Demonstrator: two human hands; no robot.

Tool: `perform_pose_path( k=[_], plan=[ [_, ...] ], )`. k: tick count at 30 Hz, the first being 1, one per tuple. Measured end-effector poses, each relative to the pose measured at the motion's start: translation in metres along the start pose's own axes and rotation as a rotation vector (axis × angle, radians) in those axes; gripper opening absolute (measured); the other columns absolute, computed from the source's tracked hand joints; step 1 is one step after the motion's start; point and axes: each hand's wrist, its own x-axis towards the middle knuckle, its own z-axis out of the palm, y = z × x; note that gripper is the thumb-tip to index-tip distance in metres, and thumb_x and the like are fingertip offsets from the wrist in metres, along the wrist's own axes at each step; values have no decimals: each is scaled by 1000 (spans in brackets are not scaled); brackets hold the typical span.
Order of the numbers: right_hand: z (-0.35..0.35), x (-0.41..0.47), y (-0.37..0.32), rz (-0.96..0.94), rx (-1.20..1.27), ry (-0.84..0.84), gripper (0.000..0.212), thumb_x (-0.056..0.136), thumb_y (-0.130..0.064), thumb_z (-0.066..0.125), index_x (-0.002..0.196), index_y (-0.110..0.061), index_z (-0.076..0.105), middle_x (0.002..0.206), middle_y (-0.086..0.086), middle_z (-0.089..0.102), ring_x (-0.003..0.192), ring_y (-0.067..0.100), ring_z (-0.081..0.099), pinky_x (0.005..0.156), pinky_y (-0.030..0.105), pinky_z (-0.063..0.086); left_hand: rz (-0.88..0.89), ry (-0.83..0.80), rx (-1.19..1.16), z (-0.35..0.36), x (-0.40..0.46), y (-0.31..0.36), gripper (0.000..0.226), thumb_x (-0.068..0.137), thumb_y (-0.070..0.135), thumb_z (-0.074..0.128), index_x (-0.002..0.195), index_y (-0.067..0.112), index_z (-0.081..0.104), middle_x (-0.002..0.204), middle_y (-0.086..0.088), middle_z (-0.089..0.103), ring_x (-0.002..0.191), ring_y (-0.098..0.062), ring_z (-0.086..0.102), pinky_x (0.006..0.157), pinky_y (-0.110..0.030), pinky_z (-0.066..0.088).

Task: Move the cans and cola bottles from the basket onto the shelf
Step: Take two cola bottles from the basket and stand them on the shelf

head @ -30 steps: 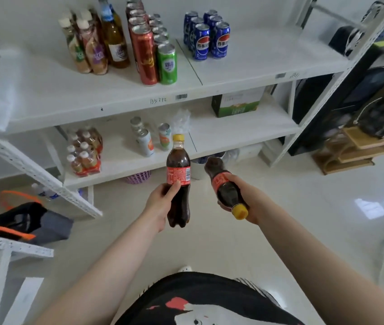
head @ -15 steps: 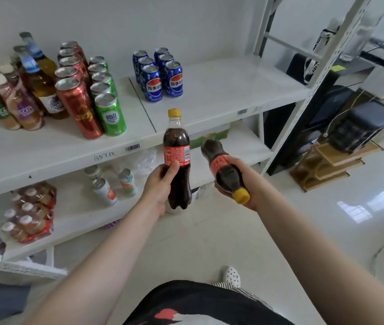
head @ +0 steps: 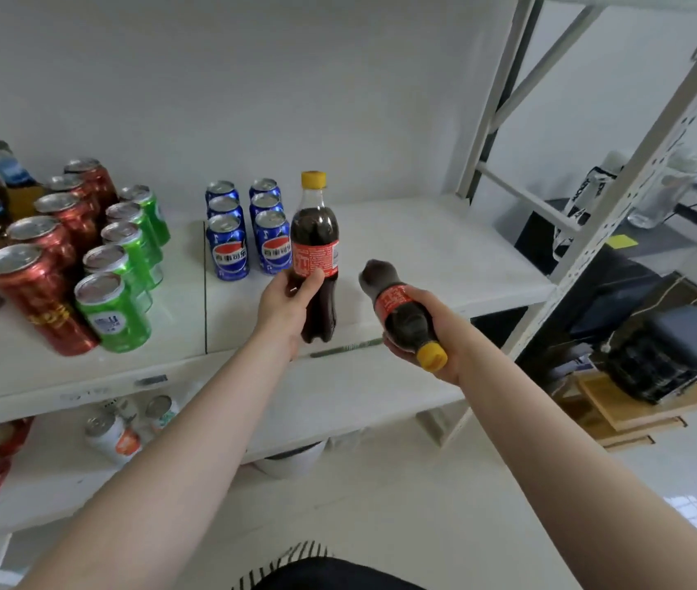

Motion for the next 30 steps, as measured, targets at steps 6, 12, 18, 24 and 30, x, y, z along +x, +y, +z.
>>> perform_pose_path(
  k=[6, 12, 18, 24, 30],
  plan=[
    [-2, 67, -42, 11, -5, -6, 54, 77, -38, 74, 120, -11, 55, 115, 21, 62, 82, 32, 67, 74, 42, 59, 43, 21, 37, 43, 77, -2, 36, 87, 29, 67, 117, 11, 59, 105, 2, 64, 90, -10, 60, 63, -20, 39],
    [1, 117, -72, 4, 33, 12, 55, 76, -36, 76, 120, -11, 56, 118, 21, 62, 80, 31, 68, 74, 44, 58, 74, 74, 86, 72, 143, -3, 38, 86, 27, 68, 120, 12, 59, 109, 1, 65, 97, -17, 59, 74, -30, 48],
    [4, 143, -92, 27, 42, -32, 36, 83, -33, 70, 108, -10, 58, 102, 18, 63, 80, 28, 65, 69, 43, 61, 106, 148, 203, 77, 175, -12, 39, 81, 31, 73, 116, 16, 62, 108, 0, 68, 98, -19, 62, 91, -48, 52],
    [2, 157, -108, 79, 25, -90, 26, 88, -33, 64, 100, -12, 56, 99, 15, 61, 82, 27, 62, 70, 43, 59, 160, 198, 250, 80, 178, -21, 37, 83, 36, 69, 115, 19, 58, 104, 7, 65, 99, -14, 62, 88, -34, 49],
    [-4, 166, -114, 155, -52, -152, 29, 86, -36, 65, 101, -12, 58, 98, 14, 64, 87, 28, 62, 78, 41, 57, 193, 183, 405, 83, 169, -27, 48, 89, 36, 62, 130, 14, 50, 127, -2, 62, 112, -14, 57, 94, -31, 45]
  ],
)
